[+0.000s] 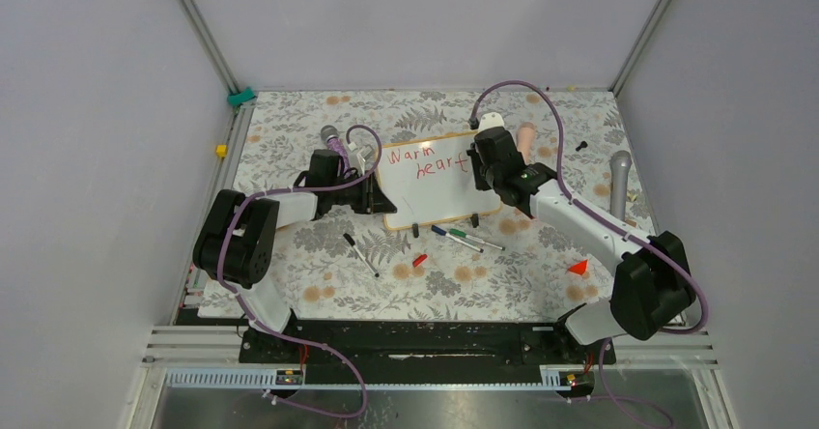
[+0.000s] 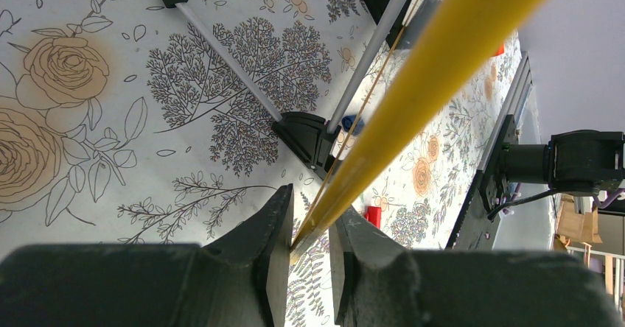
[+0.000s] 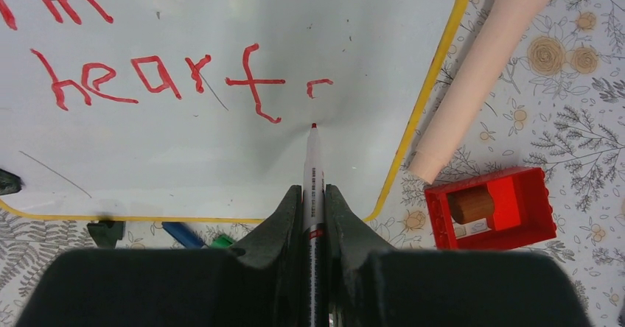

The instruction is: Write a sentence on the whiteboard

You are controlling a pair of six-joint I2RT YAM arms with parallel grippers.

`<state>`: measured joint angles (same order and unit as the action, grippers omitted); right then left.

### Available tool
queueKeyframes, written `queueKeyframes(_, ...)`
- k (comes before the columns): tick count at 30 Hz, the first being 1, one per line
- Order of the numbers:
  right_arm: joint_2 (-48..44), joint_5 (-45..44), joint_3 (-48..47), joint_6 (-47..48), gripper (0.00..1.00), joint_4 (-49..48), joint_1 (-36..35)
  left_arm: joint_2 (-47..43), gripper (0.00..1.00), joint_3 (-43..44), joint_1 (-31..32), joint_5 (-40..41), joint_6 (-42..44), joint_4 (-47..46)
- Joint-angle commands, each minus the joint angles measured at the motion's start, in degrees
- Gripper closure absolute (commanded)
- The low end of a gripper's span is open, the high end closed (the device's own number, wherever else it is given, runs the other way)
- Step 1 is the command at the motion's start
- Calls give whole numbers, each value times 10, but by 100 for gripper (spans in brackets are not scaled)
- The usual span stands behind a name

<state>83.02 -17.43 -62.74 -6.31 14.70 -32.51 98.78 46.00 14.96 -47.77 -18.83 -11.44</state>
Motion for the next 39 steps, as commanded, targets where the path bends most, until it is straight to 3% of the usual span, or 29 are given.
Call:
queueKeyframes(1, 7, -38, -20, -3, 100, 0, 3, 12, 100, 12, 2, 29, 4, 15)
queueKeyframes(16, 12, -67, -30, -5, 100, -19, 4, 11, 100, 12, 2, 28, 4, 14)
queueKeyframes(39, 16, -9, -36, -4, 100, -51, 4, 13, 100, 13, 2, 27, 4, 15)
